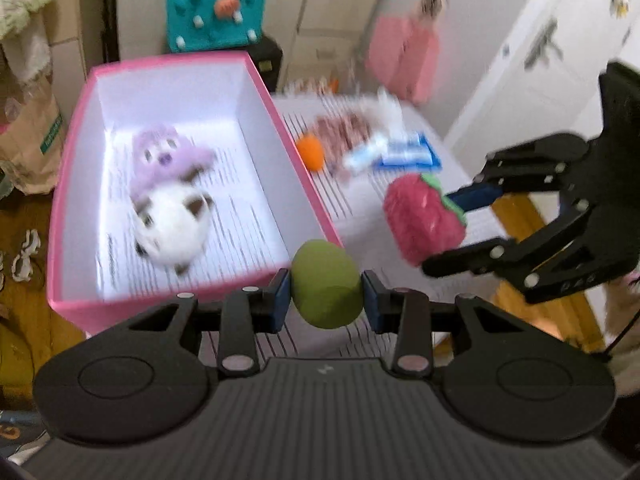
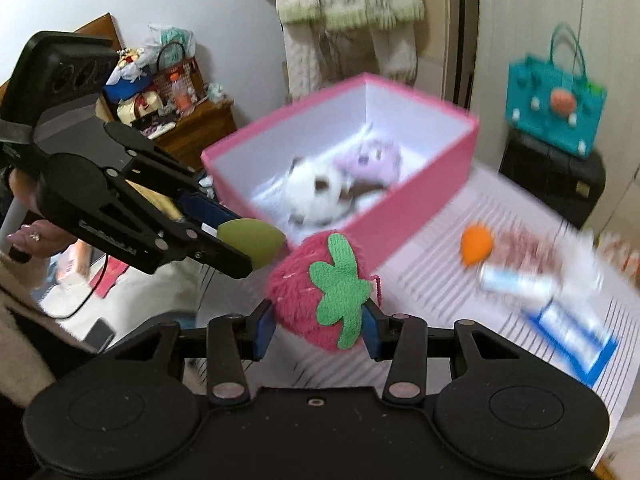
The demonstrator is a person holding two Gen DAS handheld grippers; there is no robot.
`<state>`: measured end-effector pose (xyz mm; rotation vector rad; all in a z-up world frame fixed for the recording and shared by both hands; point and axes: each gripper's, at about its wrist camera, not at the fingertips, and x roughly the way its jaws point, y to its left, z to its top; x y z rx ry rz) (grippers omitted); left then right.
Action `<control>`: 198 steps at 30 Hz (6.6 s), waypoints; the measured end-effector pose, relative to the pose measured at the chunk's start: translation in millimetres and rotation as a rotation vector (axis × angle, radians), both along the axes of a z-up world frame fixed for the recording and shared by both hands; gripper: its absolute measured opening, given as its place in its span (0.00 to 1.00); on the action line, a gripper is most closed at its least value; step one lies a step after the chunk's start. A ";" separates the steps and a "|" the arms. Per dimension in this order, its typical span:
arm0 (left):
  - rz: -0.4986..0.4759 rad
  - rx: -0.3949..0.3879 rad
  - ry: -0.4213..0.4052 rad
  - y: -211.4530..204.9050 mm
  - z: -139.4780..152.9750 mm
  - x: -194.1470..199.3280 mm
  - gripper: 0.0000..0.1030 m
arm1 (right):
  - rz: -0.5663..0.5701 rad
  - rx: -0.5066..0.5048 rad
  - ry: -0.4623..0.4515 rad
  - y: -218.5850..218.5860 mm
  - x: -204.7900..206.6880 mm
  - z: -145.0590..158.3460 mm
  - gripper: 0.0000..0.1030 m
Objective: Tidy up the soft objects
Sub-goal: 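Carry the sponge and strawberry plush with both grippers over the pink box, then open both grippers to drop the sponge and strawberry into the box, then withdraw both tools from the box back toward the table, then close the right gripper on the white mesh bath puff while left gripper closes on the white tube box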
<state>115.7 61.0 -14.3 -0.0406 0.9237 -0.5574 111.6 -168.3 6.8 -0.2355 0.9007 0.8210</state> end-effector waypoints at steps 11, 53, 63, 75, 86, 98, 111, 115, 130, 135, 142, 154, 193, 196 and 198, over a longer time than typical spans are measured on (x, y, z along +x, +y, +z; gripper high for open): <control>0.115 0.033 -0.149 20.0 12.5 74.0 0.36 | 0.067 -0.037 -0.207 53.0 61.4 15.3 0.48; 0.240 0.168 -0.062 31.4 -44.3 222.8 0.53 | 0.134 -0.347 -0.158 147.5 226.9 -50.6 0.63; 0.213 0.243 -0.138 31.7 -15.4 170.3 0.56 | 0.027 -0.151 -0.219 103.8 169.8 -11.9 0.63; 0.167 0.243 -0.130 27.5 21.0 107.8 0.59 | -0.023 -0.061 -0.182 75.1 116.8 21.7 0.63; 0.085 0.237 -0.123 8.1 48.4 54.5 0.60 | -0.036 -0.020 -0.189 52.9 67.2 51.0 0.63; -0.002 0.234 -0.114 -9.5 69.2 -0.7 0.61 | -0.106 -0.042 -0.204 23.0 18.2 67.1 0.64; -0.081 0.243 -0.117 -37.9 52.3 -29.9 0.61 | -0.189 -0.023 -0.165 -37.4 -42.5 51.1 0.66; -0.131 0.236 -0.104 -51.2 37.4 -34.5 0.61 | -0.202 -0.025 -0.152 -50.9 -56.2 38.8 0.66; -0.222 0.154 -0.204 -123.5 3.6 -29.5 0.60 | -0.238 0.025 -0.091 -95.9 -41.9 -21.5 0.67; -0.188 0.141 -0.225 -144.3 -11.8 -7.7 0.60 | -0.249 0.031 -0.106 -108.0 -22.5 -32.8 0.67; -0.135 0.170 -0.271 -170.2 -36.8 23.7 0.59 | -0.275 0.021 -0.131 -125.1 9.0 -46.3 0.67; -0.033 0.184 -0.299 -202.6 -71.7 85.1 0.58 | -0.376 0.047 -0.202 -149.7 82.4 -71.2 0.67; -0.014 0.251 -0.328 -225.7 -103.5 95.7 0.27 | -0.546 0.357 -0.018 -173.1 161.6 -110.7 0.35; -0.008 0.246 -0.329 -226.2 -104.9 97.2 0.27 | -0.549 0.355 -0.003 -173.7 157.8 -112.9 0.35; -0.018 0.251 -0.334 -226.2 -105.1 96.4 0.24 | -0.546 0.348 0.004 -172.8 154.8 -115.3 0.35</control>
